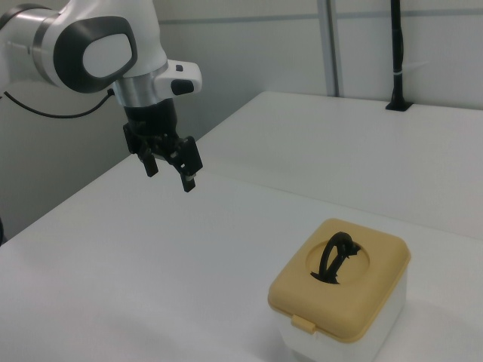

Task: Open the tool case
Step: 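Lower the gripper down onto the black handle of the tan lid, then close the gripper around the black lid handle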

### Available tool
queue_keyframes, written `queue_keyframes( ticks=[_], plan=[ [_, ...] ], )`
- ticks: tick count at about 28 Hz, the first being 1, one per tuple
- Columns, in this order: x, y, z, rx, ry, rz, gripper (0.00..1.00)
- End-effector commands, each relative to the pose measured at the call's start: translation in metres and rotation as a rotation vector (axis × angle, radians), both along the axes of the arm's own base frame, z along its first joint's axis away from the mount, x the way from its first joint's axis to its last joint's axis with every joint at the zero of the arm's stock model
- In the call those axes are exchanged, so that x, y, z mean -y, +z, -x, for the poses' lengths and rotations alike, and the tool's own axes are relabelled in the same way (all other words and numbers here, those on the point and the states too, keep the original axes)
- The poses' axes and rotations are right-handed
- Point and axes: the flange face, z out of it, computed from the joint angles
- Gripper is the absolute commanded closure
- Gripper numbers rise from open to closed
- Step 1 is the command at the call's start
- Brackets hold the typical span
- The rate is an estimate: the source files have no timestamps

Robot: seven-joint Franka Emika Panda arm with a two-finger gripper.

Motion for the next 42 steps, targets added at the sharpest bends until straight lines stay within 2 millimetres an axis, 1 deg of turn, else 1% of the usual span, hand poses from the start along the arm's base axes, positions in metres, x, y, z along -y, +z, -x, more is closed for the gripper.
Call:
queue_keyframes(
  ticks=[1, 3, 6, 8, 11, 12, 14, 16, 17, 18, 22, 23, 25, 27, 28, 32, 33, 37, 38, 40, 42],
  plan=[
    [-0.001, -0.004, -0.005, 0.026, 0.028, 0.090, 0.00],
    [0.001, -0.002, -0.009, 0.057, 0.028, 0.103, 0.00],
    [0.010, -0.001, -0.015, 0.094, 0.011, 0.109, 0.00],
    [0.023, -0.006, -0.021, 0.093, 0.018, 0.125, 0.00],
    [0.044, -0.010, -0.023, 0.087, 0.031, 0.139, 0.00],
    [0.059, -0.010, -0.023, 0.084, 0.051, 0.139, 0.00],
    [0.075, -0.014, -0.024, 0.079, 0.071, 0.137, 0.00],
    [0.088, -0.021, -0.028, 0.067, 0.090, 0.135, 0.00],
    [0.102, -0.024, -0.028, 0.063, 0.094, 0.136, 0.00],
    [0.110, -0.029, -0.031, 0.061, 0.093, 0.136, 0.00],
    [0.134, -0.033, -0.038, 0.095, 0.072, 0.143, 0.00],
    [0.146, -0.042, -0.044, 0.099, 0.058, 0.147, 0.00],
    [0.158, -0.048, -0.048, 0.105, 0.044, 0.152, 0.00],
    [0.169, -0.059, -0.054, 0.103, 0.035, 0.152, 0.00],
    [0.180, -0.070, -0.060, 0.105, 0.020, 0.154, 0.00],
    [0.188, -0.092, -0.075, 0.126, 0.009, 0.157, 0.00],
    [0.191, -0.104, -0.083, 0.134, 0.008, 0.162, 0.00],
    [0.201, -0.121, -0.091, 0.136, 0.000, 0.170, 0.00],
    [0.204, -0.129, -0.094, 0.133, 0.000, 0.170, 0.00],
    [0.204, -0.138, -0.098, 0.129, 0.003, 0.170, 0.00],
    [0.204, -0.143, -0.101, 0.129, 0.005, 0.177, 0.00]
  ],
)
